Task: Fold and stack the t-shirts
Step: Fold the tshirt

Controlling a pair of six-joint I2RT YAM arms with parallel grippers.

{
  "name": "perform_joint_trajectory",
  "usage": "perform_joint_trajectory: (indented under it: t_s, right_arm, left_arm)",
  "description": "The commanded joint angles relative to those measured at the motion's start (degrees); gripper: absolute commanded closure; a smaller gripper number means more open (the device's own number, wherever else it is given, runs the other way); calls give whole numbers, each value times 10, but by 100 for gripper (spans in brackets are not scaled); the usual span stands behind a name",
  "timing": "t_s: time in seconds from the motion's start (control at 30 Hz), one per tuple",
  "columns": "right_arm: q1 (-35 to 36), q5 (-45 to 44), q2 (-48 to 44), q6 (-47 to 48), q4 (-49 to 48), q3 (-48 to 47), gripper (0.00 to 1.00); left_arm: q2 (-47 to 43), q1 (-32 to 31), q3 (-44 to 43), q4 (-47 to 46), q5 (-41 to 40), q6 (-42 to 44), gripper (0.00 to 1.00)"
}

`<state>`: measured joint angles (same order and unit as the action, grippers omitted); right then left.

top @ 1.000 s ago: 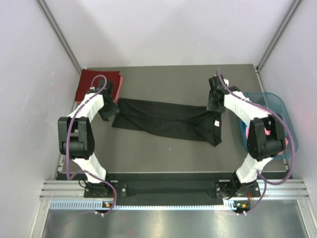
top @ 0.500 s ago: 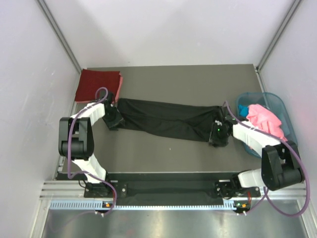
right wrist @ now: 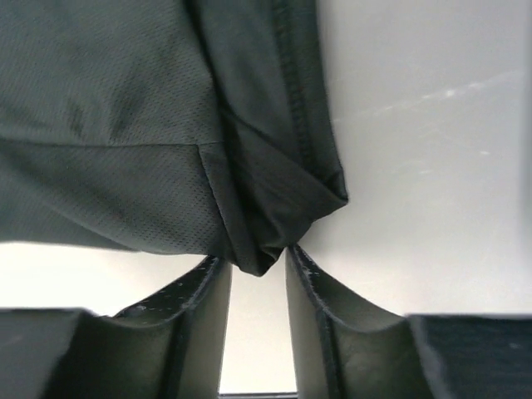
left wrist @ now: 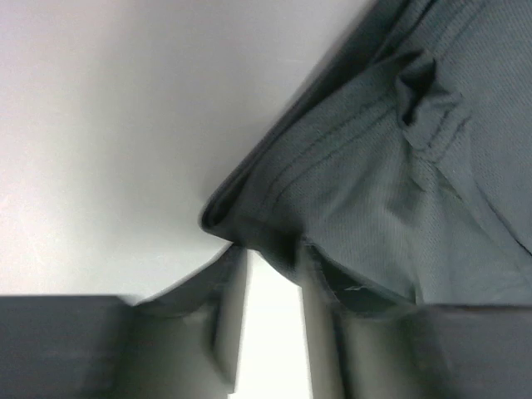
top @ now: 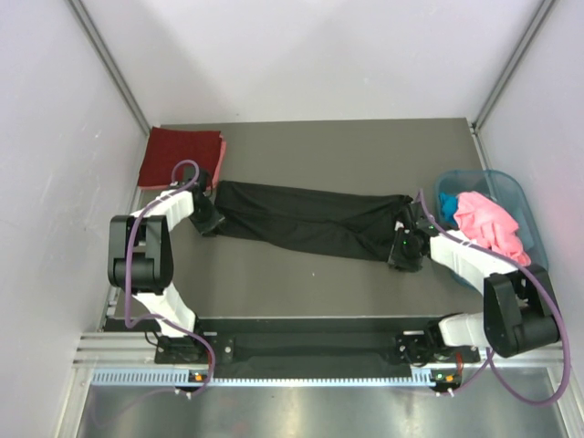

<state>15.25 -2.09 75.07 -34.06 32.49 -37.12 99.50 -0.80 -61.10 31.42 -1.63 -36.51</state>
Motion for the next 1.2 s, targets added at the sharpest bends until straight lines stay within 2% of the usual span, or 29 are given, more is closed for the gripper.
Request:
perform_joint_trajectory:
  t_s: [0.0,0.07,0.1,0.13,0.33,0.67,0.7,0.77,0.8,0.83,1.0,1.17]
  right_arm:
    - [-4,-48,3,9,-8,-4,68]
    - [-4,-62,-1,12,-5,-4,79]
    - [-4,-65,-5,14,-1,-6,86]
    - [-4,-68,-7,15,5,-8,99]
    - [-3,-103,-41,20,56,-20,100]
    - [-4,-72,-40,0,82,-16,100]
    - [-4,-71,-43,-2,87,-18,100]
    - [-4,-73,-49,-10,93,-19,88]
    - [-4,-73,-53,-11,100,-19,82]
    - [-4,-72,-54,-14,106,-26,74]
    - [-3,-62,-74,-35,123,-59,64]
    - [7,1,-86,-123,39,-59,59]
  left_arm:
    - [1,4,12,-16,-28,-7,70]
    - [3,4,10,-17,-29,-6,79]
    - [4,4,9,-15,-30,-4,92]
    - [5,4,8,-13,-30,-3,99]
    - [-13,4,11,12,-60,1,100]
    - [-35,4,41,51,-95,4,100]
    - [-35,4,41,58,-97,4,96]
    - [-36,4,42,64,-96,2,86]
    - [-38,4,41,71,-94,0,76]
    - [-41,4,32,77,-89,-6,72]
    - [-58,4,-29,107,-72,0,66]
    - [-64,4,-81,57,13,22,60]
